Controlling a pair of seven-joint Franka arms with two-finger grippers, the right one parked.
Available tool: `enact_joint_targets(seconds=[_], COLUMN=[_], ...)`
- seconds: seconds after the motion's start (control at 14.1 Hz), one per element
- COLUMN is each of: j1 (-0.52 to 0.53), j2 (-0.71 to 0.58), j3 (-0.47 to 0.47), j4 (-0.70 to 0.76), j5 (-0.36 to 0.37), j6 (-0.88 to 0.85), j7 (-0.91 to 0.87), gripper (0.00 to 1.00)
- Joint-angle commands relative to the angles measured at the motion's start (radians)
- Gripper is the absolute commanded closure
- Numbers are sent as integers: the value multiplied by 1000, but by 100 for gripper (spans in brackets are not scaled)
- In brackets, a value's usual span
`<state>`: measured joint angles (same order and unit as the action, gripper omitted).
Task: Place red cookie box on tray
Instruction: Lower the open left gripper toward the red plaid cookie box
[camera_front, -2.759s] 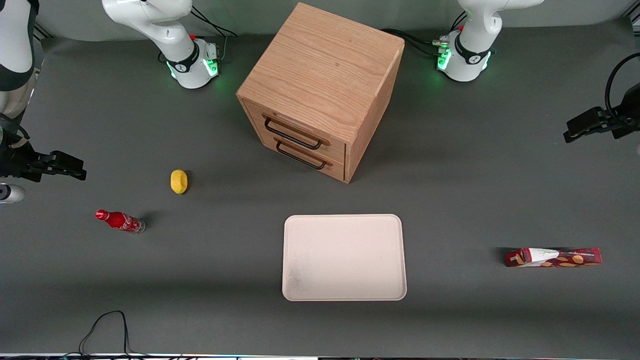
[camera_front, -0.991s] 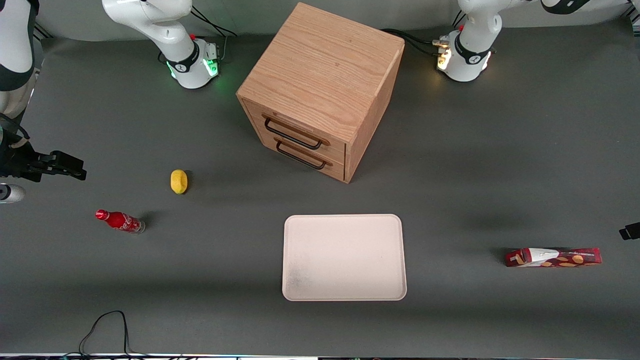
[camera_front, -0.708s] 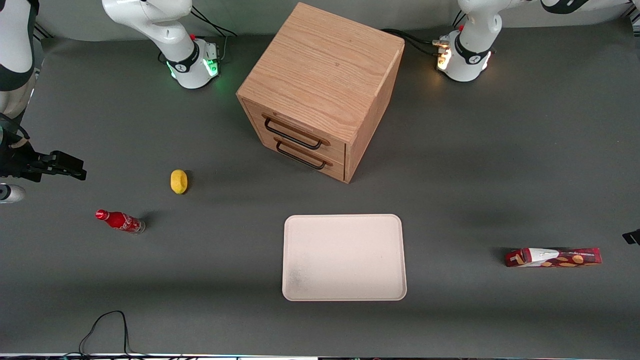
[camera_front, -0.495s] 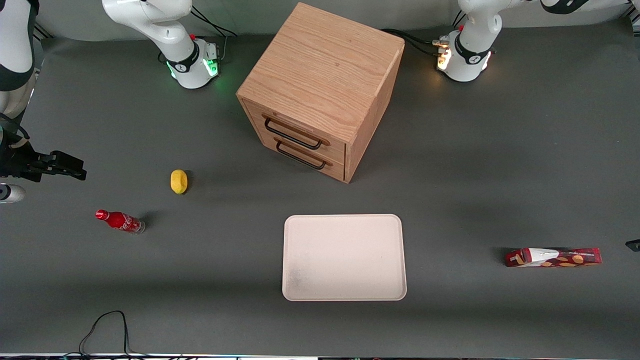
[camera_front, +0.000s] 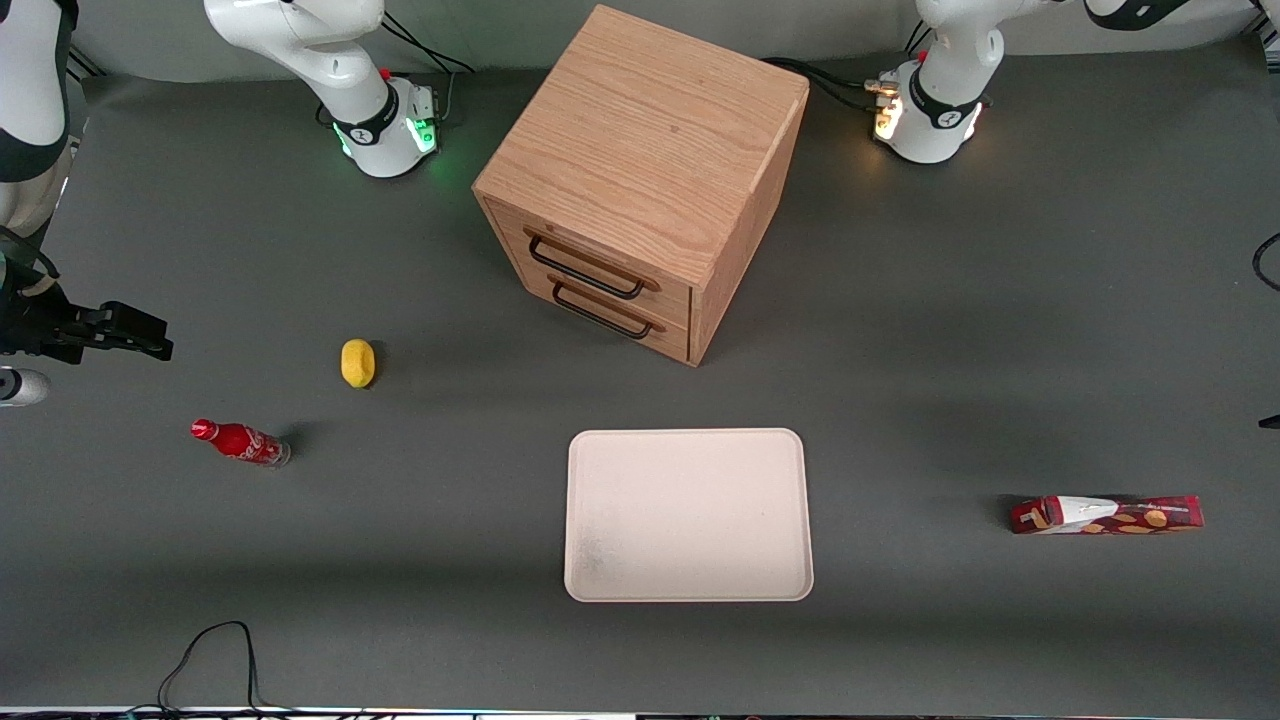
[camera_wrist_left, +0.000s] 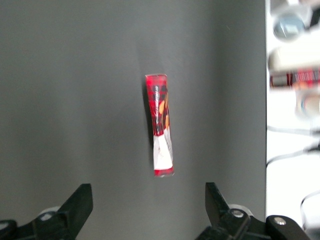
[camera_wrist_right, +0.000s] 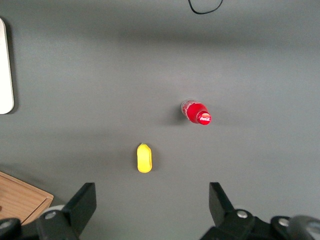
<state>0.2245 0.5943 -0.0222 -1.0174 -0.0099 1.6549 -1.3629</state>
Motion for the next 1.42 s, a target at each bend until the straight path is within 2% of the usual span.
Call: enact_joint_targets(seconds=[0.0,0.14,0.5,0.99,1.34], j1=[-1,2,4,-5,-7], j2=[-18,-13,-5,104,120], j3=[-1,-1,-1,-1,-2], j4=[-67,-124,-323,-346,-414], j5=[15,-1,13,19,16], j6=[46,116,353,437,606], j7=[-90,-91,-90,-85,-85], gripper=[0,0,0,0,1])
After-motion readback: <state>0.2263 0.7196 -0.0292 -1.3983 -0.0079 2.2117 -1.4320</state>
